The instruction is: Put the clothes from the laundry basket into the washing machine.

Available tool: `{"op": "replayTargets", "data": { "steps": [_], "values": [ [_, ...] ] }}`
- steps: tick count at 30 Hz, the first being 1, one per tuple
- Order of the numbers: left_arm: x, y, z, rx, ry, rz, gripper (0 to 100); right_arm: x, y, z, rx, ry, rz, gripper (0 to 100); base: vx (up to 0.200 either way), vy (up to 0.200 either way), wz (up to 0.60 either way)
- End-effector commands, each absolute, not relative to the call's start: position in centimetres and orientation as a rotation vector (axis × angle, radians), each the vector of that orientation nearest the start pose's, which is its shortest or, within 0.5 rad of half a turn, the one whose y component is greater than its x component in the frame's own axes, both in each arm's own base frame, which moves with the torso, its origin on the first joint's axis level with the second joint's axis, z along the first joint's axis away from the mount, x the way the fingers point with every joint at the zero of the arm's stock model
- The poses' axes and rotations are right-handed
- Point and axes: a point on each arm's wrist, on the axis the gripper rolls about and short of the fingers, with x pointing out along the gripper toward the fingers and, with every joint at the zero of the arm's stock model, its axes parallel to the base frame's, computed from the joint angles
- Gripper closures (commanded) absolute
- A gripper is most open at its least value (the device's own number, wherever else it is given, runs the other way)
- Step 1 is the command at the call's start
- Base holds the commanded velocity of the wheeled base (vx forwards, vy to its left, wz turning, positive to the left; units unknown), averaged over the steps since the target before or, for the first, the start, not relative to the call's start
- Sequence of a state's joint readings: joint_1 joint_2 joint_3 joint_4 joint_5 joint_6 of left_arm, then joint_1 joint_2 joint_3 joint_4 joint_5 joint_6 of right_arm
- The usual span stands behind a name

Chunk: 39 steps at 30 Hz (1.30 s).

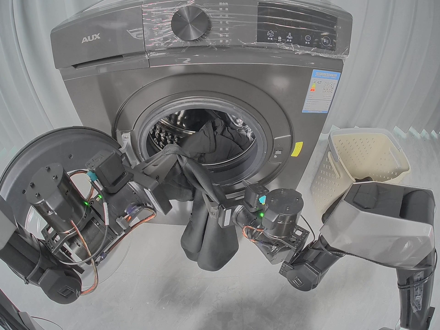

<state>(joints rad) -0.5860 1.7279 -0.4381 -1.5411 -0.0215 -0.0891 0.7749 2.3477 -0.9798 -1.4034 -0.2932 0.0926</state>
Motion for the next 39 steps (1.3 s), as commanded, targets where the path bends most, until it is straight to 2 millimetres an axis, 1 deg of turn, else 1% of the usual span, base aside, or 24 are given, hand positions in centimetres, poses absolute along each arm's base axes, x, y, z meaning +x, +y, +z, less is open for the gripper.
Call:
{"op": "replayTargets", "data": {
  "steps": [1,7,11,19,23,25,31,37,39],
  "values": [
    [22.2,-14.8,17.6,-0.158,-0.223,-0.615,100,30.7,28.3,6.0,0.101,0.003,0.468,0,0.000,0.000,0.00],
    [22.2,-14.7,18.1,-0.166,-0.244,-0.614,100,30.6,28.1,5.6,0.093,0.017,0.465,0,0.000,0.000,0.00],
    [22.2,-14.7,18.2,-0.167,-0.248,-0.614,100,30.4,27.9,5.1,0.081,0.037,0.464,0,0.000,0.000,0.00],
    [22.2,-14.7,18.2,-0.166,-0.248,-0.609,100,30.2,27.4,4.9,0.072,0.053,0.458,0,0.000,0.000,0.00],
    [22.1,-14.7,18.3,-0.167,-0.250,-0.608,100,30.4,27.0,4.8,0.071,0.056,0.447,0,0.000,0.000,0.00],
    [22.2,-14.7,18.2,-0.166,-0.248,-0.609,100,30.8,26.4,4.5,0.066,0.064,0.430,0,0.000,0.000,0.00],
    [22.2,-14.7,18.2,-0.167,-0.246,-0.608,100,31.2,25.9,4.6,0.068,0.063,0.415,0,0.000,0.000,0.00],
    [22.2,-14.7,18.2,-0.166,-0.245,-0.608,100,30.8,25.8,4.5,0.065,0.073,0.419,0,0.000,0.000,0.00],
    [22.2,-14.7,18.2,-0.167,-0.245,-0.607,100,30.4,25.7,4.4,0.062,0.086,0.421,0,0.000,0.000,0.00]
  ]
}}
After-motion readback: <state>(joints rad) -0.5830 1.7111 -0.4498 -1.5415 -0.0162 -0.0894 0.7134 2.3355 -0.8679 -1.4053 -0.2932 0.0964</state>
